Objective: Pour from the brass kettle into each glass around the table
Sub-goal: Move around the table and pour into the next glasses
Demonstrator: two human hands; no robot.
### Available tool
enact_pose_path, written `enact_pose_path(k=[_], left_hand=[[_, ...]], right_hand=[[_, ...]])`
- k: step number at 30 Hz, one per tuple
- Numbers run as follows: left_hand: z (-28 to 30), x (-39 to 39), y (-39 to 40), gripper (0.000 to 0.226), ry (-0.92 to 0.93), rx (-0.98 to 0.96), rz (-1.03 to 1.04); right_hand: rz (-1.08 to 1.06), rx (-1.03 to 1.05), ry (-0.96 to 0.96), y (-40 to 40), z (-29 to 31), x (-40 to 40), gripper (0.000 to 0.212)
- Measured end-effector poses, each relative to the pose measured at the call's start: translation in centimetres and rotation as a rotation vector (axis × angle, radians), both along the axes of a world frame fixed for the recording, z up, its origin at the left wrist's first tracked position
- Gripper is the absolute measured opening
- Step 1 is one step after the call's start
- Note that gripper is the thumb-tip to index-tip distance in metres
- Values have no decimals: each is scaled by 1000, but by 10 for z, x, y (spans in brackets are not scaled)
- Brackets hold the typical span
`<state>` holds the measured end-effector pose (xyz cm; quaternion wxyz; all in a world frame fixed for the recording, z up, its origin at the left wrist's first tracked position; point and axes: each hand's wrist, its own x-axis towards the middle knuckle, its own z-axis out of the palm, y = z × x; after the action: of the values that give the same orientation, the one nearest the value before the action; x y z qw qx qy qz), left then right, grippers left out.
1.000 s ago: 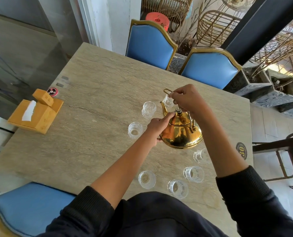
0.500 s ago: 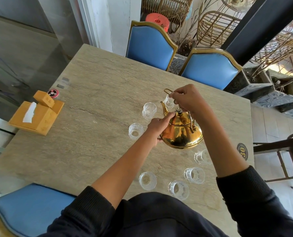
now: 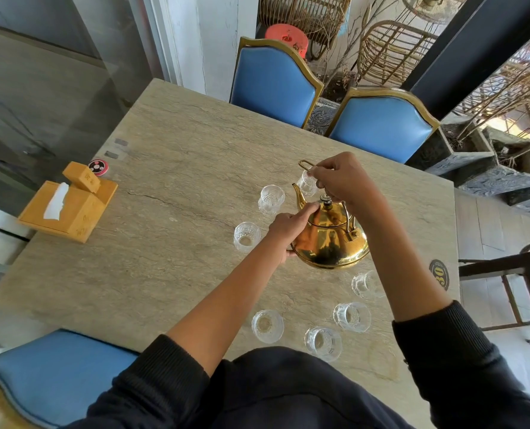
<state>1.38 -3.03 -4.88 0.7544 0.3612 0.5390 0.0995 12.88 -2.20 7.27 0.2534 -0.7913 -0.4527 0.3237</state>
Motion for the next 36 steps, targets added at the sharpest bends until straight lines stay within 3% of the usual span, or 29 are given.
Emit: enact_pose_path(k=[36], left_hand=[[1, -1, 0, 74, -5, -1, -8]], right_hand=[[-4, 0, -1, -1, 5, -4, 26]])
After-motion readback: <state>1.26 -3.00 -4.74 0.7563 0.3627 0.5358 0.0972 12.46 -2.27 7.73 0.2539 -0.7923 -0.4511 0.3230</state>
